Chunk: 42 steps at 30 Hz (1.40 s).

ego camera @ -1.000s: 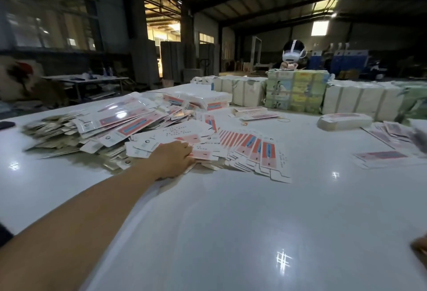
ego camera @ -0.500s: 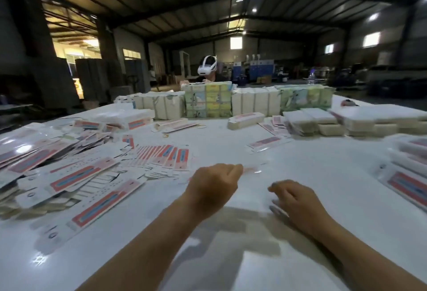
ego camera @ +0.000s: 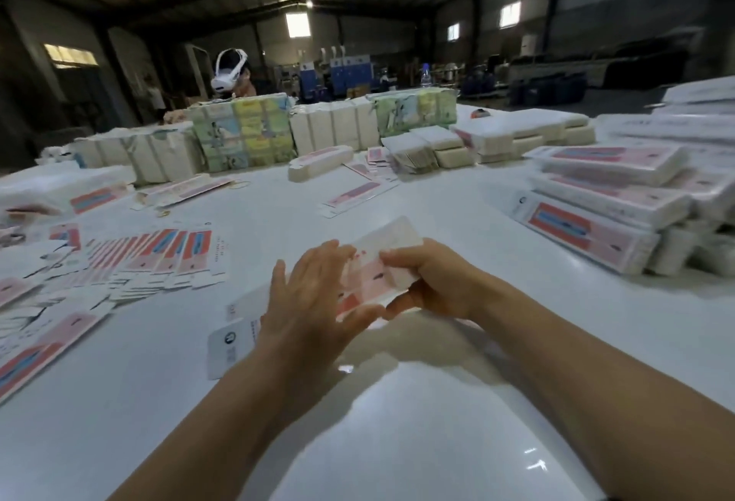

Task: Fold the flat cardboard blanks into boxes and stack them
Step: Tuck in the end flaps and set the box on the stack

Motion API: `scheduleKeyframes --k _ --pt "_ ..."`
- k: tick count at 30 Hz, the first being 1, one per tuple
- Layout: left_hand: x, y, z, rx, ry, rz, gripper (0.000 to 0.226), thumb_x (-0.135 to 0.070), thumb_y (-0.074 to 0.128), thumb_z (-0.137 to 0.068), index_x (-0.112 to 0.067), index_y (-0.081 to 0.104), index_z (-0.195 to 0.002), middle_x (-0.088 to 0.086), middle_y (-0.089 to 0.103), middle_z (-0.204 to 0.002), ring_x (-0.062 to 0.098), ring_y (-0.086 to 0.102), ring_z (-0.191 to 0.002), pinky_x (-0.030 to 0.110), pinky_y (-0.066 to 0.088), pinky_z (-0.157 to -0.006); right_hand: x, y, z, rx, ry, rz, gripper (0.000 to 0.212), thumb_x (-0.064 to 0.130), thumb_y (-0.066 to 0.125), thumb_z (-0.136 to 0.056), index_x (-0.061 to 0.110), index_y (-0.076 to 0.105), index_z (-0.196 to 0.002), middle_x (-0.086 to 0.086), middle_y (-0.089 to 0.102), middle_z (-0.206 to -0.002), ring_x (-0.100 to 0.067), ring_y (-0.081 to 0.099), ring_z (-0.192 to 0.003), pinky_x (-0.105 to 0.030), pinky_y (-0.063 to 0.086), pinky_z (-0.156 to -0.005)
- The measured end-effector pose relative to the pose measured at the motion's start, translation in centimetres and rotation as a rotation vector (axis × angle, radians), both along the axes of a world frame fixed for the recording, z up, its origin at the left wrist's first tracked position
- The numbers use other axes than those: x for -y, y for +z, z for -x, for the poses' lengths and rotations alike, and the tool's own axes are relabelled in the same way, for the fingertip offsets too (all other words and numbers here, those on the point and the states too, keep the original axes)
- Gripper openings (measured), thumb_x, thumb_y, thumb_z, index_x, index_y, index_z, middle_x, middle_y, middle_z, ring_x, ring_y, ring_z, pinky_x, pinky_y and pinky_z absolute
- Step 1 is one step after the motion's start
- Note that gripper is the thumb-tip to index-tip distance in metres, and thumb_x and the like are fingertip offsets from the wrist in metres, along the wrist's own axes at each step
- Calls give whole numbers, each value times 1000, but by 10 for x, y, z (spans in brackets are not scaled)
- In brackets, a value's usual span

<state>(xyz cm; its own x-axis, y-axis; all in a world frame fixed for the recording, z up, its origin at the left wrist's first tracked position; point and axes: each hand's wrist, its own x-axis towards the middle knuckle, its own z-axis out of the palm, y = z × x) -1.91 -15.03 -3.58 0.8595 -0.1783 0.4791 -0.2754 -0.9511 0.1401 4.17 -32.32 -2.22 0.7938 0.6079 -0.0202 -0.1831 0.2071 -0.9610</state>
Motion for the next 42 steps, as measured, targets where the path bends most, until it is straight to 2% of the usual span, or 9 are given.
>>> scheduleKeyframes --k 4,10,16,21,28,32,37,39,42 --pt "-2 2 1 95 -90 -4 72 -59 48 -86 -9 43 -137 11 53 -130 31 52 -114 48 46 -95 5 2 -3 -89 128 -107 32 19 41 -91 2 55 -115 -19 70 -101 -33 69 -86 -39 58 -64" --pt "-1 12 9 235 -140 -47 79 -62 30 -91 4 51 -129 21 58 -124 38 59 -106 48 50 -87 9 -3 -7 -67 244 -195 55 10 49 -75 4 45 -129 -20 66 -112 -36 65 -99 -46 58 -79" --pt "-10 16 14 237 -121 -287 78 -59 45 -86 6 51 -129 24 57 -125 40 57 -110 48 49 -89 9 -3 -2 82 230 -66 30 6 59 -81 15 72 -106 -13 70 -102 -27 69 -88 -30 58 -54" --pt "-8 20 17 216 -87 -376 77 -54 62 -78 6 54 -126 26 59 -121 42 59 -104 49 51 -82 4 -5 0 215 44 141 17 15 68 -73 16 76 -88 -11 71 -80 -18 65 -58 -22 50 -43" --pt "-3 24 20 298 -72 -307 73 -49 75 -68 2 61 -117 16 68 -87 33 64 -63 37 52 -43 3 -6 -2 111 -5 254 24 13 51 -72 13 75 -78 -9 64 -58 -13 53 -40 -19 41 -35" --pt "-7 25 18 221 79 -117 66 -58 60 -78 -9 53 -123 8 65 -99 34 63 -73 37 49 -52 2 4 1 -30 -136 152 24 20 46 -94 0 60 -88 -8 64 -59 -14 54 -40 -20 42 -37" --pt "-24 25 6 79 227 76 54 -64 49 -82 -20 49 -113 1 64 -105 24 56 -75 31 42 -57 -8 -2 11 590 -806 195 12 9 64 -86 18 57 -91 -1 62 -82 -16 62 -65 -28 51 -52" --pt "-26 24 4 50 238 113 51 -64 52 -82 -22 51 -110 1 65 -103 23 55 -74 31 42 -58 -15 -7 16 824 -796 350 13 11 69 -84 17 66 -95 4 59 -96 -12 60 -83 -23 51 -68" --pt "-22 23 3 7 220 118 55 -65 59 -77 -22 52 -111 0 65 -103 23 58 -76 34 49 -62 -25 -14 18 896 -720 477 21 12 69 -85 9 72 -105 2 56 -115 -16 52 -110 -27 44 -90"
